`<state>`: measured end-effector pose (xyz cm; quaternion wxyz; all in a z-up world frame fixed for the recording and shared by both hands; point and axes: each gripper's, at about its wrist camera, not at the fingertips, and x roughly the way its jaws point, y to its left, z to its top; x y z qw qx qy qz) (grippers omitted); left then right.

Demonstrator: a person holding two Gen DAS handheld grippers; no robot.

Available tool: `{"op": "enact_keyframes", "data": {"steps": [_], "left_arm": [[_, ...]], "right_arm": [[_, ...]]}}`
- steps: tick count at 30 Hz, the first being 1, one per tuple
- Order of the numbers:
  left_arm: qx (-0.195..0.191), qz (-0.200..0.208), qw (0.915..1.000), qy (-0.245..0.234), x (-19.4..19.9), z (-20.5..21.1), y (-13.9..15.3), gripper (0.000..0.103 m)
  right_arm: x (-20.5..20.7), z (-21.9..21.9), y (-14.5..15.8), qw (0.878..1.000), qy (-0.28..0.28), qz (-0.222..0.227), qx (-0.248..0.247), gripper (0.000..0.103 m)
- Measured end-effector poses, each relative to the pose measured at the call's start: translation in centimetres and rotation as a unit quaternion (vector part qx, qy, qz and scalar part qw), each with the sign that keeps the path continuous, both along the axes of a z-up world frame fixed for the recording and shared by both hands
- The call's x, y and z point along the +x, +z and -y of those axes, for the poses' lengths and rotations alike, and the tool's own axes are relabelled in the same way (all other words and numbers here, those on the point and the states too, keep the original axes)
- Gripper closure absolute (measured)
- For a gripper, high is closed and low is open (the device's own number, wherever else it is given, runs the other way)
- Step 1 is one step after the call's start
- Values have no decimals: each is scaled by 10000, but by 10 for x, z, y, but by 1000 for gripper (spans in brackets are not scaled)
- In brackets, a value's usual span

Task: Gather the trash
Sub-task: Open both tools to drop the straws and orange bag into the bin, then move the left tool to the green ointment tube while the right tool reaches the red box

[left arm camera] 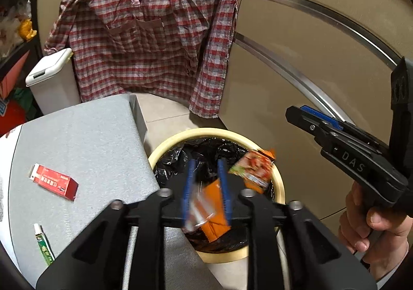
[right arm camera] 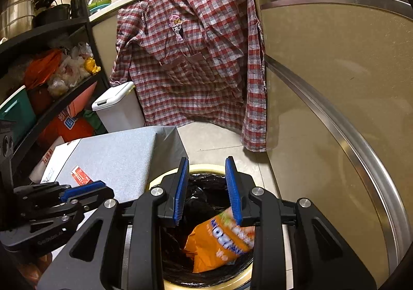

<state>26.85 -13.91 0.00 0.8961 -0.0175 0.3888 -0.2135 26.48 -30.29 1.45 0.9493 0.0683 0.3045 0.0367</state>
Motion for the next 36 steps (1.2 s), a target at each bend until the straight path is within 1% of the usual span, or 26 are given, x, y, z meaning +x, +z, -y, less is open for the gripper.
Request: {"op": "enact_keyframes", "data": {"steps": [2,5,8,13,16,18,21,24,25,28,29,31,33,36], "left_arm": [[-13,24,10000,-15,-2,-2,3,56],[51,103,9999,31,-5,-4,9,56],[31,186,9998,104,-8,-10,17,56],[69,405,9988,264,-23,-30,34,56],[180,590,9972,412,-38,-52,47,60],[297,714,9957,512,-48,-71,55,67],[438,868,9931,650,-63,-101,68,74],[587,1045,9893,834,-79,-135,78,75],[640,1095,9878,904,-85,-147,79,75],[739,1075,9848,1150,-91,-179,69,76],[750,1032,9844,1214,-91,-186,65,76],[804,900,9822,1439,-90,-205,46,76],[747,734,9809,1640,-87,-218,25,76],[675,352,9792,1880,-77,-227,-9,76]], "right_arm": [[-1,1,1,10000,4,9,65,73],[-3,0,4,10000,13,43,62,73],[-4,-1,3,10000,12,51,37,73],[-7,-4,3,9999,41,69,116,73],[-11,-10,6,9998,104,124,101,73],[-15,-16,9,9997,157,191,73,73],[-24,-27,15,9992,255,308,51,73],[-34,-37,22,9983,388,429,90,73],[-37,-40,24,9978,443,461,147,75],[-45,-46,26,9967,584,491,293,94],[-47,-49,25,9964,619,492,320,96],[-53,-56,24,9958,705,503,301,96],[-55,-65,21,9952,809,499,226,96],[-57,-77,15,9946,933,437,150,95]]}}
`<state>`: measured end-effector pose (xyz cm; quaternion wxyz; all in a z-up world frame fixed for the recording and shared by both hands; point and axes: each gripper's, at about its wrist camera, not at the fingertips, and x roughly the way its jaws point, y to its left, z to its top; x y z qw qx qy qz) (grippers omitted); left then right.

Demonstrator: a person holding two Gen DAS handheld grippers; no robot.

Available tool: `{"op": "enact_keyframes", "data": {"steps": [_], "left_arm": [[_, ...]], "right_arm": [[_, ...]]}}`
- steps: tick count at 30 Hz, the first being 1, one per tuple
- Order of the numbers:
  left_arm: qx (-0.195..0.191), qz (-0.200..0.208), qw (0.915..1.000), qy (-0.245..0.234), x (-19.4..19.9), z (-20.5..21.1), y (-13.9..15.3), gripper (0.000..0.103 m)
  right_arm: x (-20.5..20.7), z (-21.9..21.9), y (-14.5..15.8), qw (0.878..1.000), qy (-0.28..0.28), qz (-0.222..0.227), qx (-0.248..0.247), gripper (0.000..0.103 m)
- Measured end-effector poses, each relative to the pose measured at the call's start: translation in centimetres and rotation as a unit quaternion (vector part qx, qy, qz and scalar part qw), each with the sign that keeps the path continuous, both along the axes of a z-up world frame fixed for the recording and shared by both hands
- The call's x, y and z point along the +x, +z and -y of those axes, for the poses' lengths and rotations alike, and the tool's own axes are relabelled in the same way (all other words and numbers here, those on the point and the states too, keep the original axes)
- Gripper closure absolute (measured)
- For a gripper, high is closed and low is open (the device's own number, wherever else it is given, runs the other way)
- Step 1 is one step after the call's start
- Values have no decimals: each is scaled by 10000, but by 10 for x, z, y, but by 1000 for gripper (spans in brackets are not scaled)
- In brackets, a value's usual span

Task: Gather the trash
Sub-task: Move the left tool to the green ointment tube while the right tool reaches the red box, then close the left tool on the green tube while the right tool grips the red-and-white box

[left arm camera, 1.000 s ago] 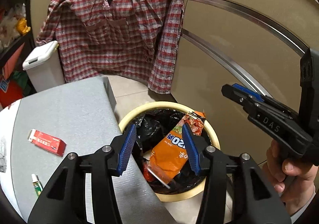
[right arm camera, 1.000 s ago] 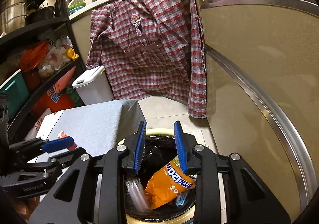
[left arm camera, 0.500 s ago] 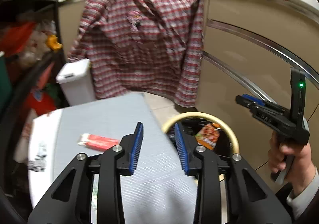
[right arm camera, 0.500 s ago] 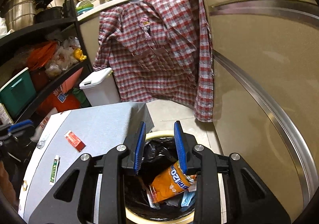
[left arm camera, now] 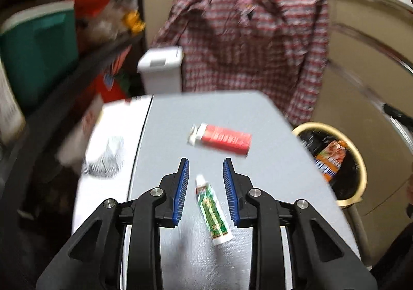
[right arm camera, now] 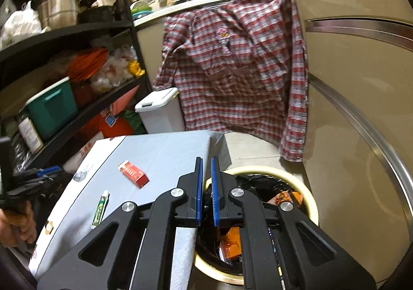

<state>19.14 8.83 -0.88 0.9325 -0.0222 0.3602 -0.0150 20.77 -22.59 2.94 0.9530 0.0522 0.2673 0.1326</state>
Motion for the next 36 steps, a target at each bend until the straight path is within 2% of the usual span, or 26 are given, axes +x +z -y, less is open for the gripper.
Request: {"op": "enact_keyframes", "data": {"steps": [7,9,16,19,22,24,26,29,36], "left_arm": [[-237,-594,9978,163,19,0,-57,72],[-244,-690,9971,191,23,2,-68,64],[-146,-897,9956,216,32,10,-90,61],[-190,-1012,9943,257,35,9,-97,61],[5,-1100,9936,265,36,12,-101,63],[3,-1103,9934,302,37,8,-101,74],[-1,-1107,9931,376,38,3,-100,75],[-8,-1101,9922,584,39,-10,-99,75],[-146,-1156,9890,906,43,-35,-100,75]], "right_arm": [[9,-20,-14,9995,234,-195,-48,95],[12,-27,-19,9992,299,-229,-99,95],[26,-47,-31,9982,464,-347,-145,95],[31,-57,-36,9976,552,-393,-163,94],[37,-70,-41,9966,659,-451,-180,88],[42,-80,-45,9957,761,-499,-161,80],[47,-92,-50,9945,880,-554,-140,72],[53,-108,-58,9923,1049,-635,-171,67],[76,-152,-88,9841,1449,-954,-379,64]]}}
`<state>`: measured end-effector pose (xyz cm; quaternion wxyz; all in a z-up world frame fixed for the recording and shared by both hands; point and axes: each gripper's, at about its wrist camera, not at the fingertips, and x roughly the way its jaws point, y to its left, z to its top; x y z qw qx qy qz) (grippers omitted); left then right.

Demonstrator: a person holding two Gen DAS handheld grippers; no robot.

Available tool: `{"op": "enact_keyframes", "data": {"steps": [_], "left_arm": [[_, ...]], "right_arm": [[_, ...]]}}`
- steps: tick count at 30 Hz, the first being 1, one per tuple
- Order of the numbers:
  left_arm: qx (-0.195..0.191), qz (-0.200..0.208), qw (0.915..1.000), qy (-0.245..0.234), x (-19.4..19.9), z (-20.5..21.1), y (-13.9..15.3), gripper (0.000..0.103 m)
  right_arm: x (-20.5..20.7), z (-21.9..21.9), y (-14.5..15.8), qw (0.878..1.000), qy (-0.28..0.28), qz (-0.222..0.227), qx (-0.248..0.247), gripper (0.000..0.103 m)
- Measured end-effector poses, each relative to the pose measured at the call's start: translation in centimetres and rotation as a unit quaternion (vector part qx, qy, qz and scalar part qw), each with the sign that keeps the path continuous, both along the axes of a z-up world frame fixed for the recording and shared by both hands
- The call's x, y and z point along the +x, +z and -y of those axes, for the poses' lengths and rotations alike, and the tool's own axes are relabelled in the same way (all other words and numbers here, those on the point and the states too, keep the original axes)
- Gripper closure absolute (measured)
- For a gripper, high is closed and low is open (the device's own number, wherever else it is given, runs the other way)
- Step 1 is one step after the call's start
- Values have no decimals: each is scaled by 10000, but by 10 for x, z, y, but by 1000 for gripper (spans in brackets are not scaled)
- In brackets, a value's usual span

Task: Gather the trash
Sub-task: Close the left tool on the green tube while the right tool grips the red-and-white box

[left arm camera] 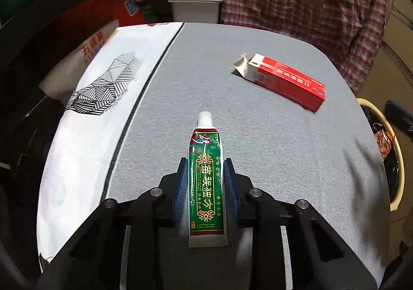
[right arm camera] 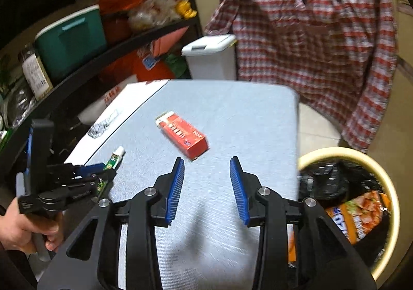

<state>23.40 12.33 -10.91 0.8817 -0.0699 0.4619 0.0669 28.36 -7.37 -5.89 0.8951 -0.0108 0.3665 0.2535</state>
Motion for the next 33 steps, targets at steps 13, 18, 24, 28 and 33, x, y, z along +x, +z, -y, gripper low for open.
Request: {"op": "enact_keyframes", "data": {"steps": [13,18,24,28,33], "left_arm": [[-81,-20,9999,107,2,-4,0,75],[-77,-17,9999,104,3,-4,0,75],[-59,-18,9999,87,2,-3,0,75],[-46,-17,9999,99,2,-2,0,75],[-53,-24,9999,87,3,-3,0,75]], "right_arm": [[59,-49,-35,9978,467,-177,-429,50],[69,-60,-37,9967,634,-168,-474,49],[76,-68,-44,9950,787,-287,-550,49],[75,-72,-50,9933,876,-357,-670,51],[69,-74,-48,9929,883,-234,-756,60]]}}
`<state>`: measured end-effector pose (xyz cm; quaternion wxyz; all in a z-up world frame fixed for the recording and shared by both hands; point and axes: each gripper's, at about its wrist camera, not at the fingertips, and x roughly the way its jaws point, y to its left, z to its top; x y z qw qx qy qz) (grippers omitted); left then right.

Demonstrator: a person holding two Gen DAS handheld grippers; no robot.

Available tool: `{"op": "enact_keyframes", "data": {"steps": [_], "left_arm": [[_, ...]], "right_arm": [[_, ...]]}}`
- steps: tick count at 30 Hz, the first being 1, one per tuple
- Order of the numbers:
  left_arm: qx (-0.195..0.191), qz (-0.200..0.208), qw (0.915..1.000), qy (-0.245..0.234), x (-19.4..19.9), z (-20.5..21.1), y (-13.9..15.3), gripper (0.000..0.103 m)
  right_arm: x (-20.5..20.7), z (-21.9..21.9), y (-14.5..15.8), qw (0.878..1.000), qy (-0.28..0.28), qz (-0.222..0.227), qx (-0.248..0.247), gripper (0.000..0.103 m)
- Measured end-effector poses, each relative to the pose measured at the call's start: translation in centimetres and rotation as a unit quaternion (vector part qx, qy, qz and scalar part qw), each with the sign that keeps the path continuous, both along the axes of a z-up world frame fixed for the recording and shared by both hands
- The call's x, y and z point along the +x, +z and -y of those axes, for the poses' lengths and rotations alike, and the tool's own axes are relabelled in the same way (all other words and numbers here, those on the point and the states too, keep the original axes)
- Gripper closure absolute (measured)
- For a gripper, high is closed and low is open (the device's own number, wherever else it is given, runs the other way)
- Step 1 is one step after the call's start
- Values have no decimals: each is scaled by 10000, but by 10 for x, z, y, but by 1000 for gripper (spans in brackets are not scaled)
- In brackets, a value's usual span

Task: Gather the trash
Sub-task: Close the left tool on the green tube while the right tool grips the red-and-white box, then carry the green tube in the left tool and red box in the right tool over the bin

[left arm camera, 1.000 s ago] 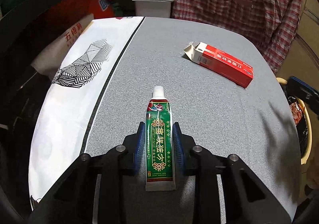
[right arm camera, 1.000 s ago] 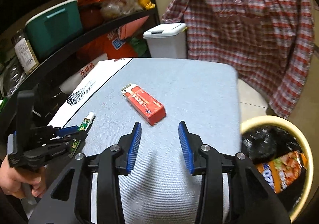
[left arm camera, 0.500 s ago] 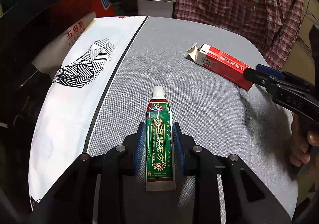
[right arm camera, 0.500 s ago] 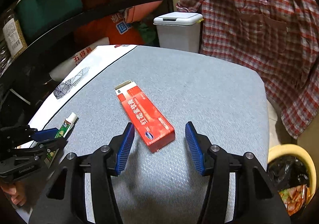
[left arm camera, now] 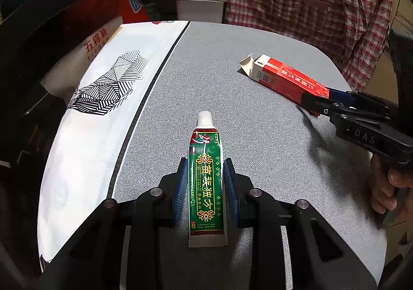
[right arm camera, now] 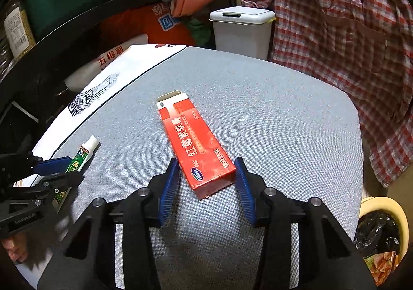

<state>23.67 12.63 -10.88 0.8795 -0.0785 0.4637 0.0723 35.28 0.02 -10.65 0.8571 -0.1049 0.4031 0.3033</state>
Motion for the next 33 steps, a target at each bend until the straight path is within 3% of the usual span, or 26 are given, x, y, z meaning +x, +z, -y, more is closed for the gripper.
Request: {"op": "enact_keyframes", "data": {"steps": [7,16,27,33], "left_arm": [[-7,4,10000,-56,-3,5,2,75],[-66,250,9994,-215,-15,9,24,75],[-250,779,9962,-313,-33,16,69,75],[-319,979,9938,-427,-50,28,86,75]], "right_arm": [[-12,3,16,9998,-56,170,-25,64],[-35,14,46,9989,-192,418,-98,64],[-112,55,144,9923,-501,1136,17,64],[-162,111,183,9846,-995,1417,233,64]]}}
